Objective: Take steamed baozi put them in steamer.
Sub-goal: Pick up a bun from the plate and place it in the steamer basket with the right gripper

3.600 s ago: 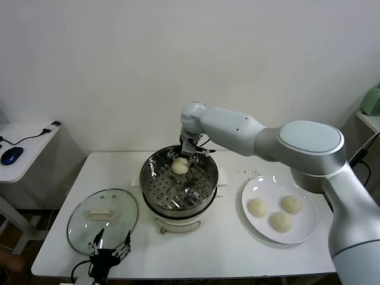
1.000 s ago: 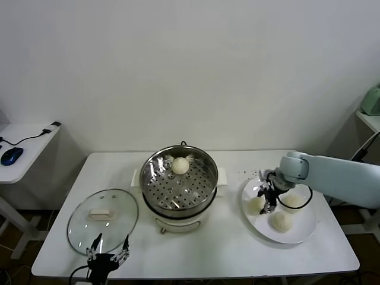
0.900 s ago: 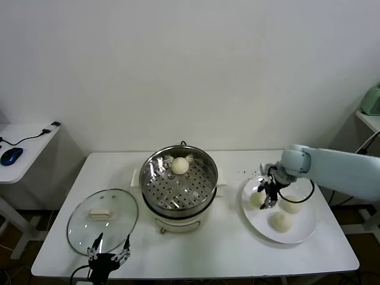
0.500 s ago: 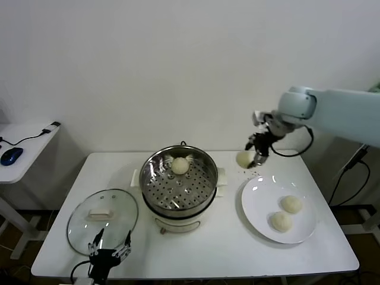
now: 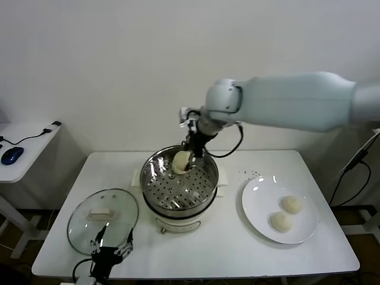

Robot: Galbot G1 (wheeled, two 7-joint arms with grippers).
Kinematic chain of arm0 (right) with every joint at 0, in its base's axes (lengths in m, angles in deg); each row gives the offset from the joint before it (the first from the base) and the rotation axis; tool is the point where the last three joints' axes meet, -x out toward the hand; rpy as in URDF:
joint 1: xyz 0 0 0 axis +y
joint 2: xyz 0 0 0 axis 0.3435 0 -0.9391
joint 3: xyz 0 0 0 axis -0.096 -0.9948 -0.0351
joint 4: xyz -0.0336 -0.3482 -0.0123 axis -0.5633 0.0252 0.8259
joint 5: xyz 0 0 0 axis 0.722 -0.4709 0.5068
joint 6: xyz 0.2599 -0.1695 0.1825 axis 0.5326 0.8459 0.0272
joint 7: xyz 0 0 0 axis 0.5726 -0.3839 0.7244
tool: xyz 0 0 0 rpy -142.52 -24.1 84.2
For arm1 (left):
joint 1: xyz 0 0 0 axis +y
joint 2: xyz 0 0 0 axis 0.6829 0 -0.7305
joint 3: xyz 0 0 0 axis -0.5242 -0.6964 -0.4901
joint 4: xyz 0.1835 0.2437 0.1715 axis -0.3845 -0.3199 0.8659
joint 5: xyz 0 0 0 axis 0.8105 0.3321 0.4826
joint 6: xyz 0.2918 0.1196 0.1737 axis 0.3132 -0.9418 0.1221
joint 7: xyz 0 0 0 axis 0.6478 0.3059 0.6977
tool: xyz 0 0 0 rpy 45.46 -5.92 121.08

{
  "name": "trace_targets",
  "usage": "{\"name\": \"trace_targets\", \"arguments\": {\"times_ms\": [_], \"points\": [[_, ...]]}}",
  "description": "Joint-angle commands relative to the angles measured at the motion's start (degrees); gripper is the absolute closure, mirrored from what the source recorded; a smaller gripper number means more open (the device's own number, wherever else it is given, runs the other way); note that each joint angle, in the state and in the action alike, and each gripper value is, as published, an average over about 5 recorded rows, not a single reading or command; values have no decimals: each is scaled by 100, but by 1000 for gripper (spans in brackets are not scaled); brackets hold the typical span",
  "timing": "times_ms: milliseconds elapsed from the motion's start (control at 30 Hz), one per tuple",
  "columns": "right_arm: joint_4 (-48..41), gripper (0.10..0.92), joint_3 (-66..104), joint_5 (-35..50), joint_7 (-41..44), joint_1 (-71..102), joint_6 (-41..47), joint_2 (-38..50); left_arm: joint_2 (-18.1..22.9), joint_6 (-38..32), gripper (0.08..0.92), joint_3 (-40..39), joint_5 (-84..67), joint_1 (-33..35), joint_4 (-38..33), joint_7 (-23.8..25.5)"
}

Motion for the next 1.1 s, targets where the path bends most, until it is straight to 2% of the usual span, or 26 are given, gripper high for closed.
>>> {"name": "trace_targets", "arguments": {"times_ms": [33,200,467,567,700,900,1100], "points": [[-1176,364,252,-297,-508,1379,288,-1175,6,-12,177,0,5,-3,15,2],[-1734,364,374,-468,-496,1779,261,-1370,7,-12,177,10,-1,-26,42,2],[-1854,361,379,-525,-458,1857,244,-1396,0,1,177,3,-26,-62,75,5],[-1790,321,414,-548,-442,1820,191,-1343,-3,16,177,-2,-28,-72,68,9],[-1540,229,510,-581,-171,1548,-103,-1097,-2,29,177,2,-26,-79,59,6],[-982,203,80,-860,1009,366,-1068,-144,-1,40,177,12,-25,-54,23,7],[-113,202,-733,-1122,1942,-878,-1694,1697,12,38,177,30,-31,-71,48,6]]}}
